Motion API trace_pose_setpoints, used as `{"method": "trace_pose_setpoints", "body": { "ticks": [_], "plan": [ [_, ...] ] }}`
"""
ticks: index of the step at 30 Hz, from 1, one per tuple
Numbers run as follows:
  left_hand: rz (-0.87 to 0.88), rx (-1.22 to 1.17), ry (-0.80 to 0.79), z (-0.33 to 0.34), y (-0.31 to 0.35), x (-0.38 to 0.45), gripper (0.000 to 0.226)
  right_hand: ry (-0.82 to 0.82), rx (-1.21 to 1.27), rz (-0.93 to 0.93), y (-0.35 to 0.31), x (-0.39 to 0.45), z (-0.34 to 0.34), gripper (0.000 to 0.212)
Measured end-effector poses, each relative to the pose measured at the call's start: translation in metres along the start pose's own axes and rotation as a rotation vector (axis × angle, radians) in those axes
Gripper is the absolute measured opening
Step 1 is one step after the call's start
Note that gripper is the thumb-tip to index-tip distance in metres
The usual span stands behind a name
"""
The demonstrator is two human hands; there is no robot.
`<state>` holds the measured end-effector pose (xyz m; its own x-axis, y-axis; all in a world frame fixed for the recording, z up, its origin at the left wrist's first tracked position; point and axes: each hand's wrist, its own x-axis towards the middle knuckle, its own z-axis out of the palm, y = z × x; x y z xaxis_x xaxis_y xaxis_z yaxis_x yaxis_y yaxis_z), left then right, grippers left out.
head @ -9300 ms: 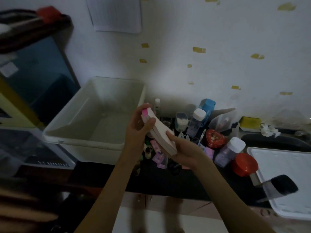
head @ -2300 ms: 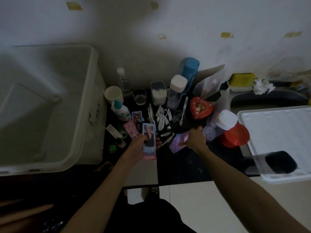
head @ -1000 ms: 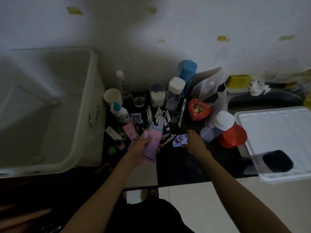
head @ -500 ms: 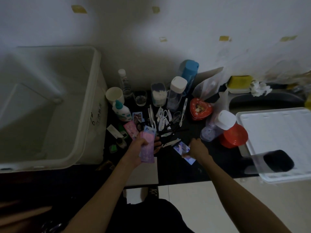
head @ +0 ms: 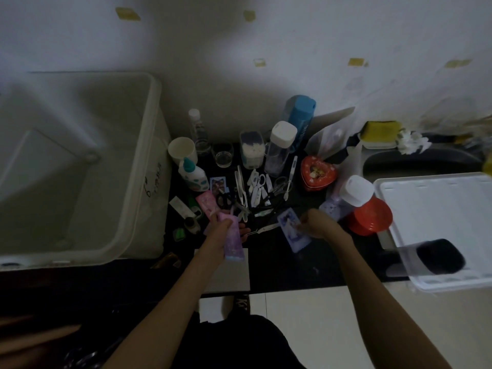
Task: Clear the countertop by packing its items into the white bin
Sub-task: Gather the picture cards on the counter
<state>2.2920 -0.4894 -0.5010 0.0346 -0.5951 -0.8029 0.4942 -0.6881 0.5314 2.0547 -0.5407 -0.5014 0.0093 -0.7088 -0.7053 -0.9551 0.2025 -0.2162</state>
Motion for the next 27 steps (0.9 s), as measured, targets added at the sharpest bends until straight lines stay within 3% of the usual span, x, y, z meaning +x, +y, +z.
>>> {"method": "trace_pose_setpoints", "body": {
  "ticks": [3,6,9,13,18,23,27],
  "plan": [
    [-0.026,0.023,-0.016,0.006,0.003,-0.002,0.044,0.001,0.245,-0.229,-0.036,-0.020,-0.002,0.022],
    [-0.011,0.229,-0.042,0.000,0.000,-0.001,0.041,-0.059,0.316,-0.395,-0.071,-0.026,0.012,0.026],
    [-0.047,0.190,0.030,-0.009,-0.001,0.003,0.038,-0.041,0.293,-0.410,-0.090,-0.015,0.020,0.026],
    [-0.103,0.193,0.106,-0.025,0.004,-0.009,0.038,0.205,0.288,-0.365,-0.114,0.018,0.015,0.025],
    [-0.116,0.132,0.099,-0.051,-0.008,-0.014,0.031,0.227,0.153,-0.465,-0.163,0.073,0.022,0.061],
    [-0.108,0.095,0.075,-0.063,-0.008,-0.019,0.037,0.200,-0.163,-0.446,-0.202,0.102,0.037,0.126],
    [-0.090,0.083,0.012,-0.073,-0.012,-0.020,0.027,0.220,-0.347,-0.416,-0.207,0.107,0.049,0.136]
  ]
}}
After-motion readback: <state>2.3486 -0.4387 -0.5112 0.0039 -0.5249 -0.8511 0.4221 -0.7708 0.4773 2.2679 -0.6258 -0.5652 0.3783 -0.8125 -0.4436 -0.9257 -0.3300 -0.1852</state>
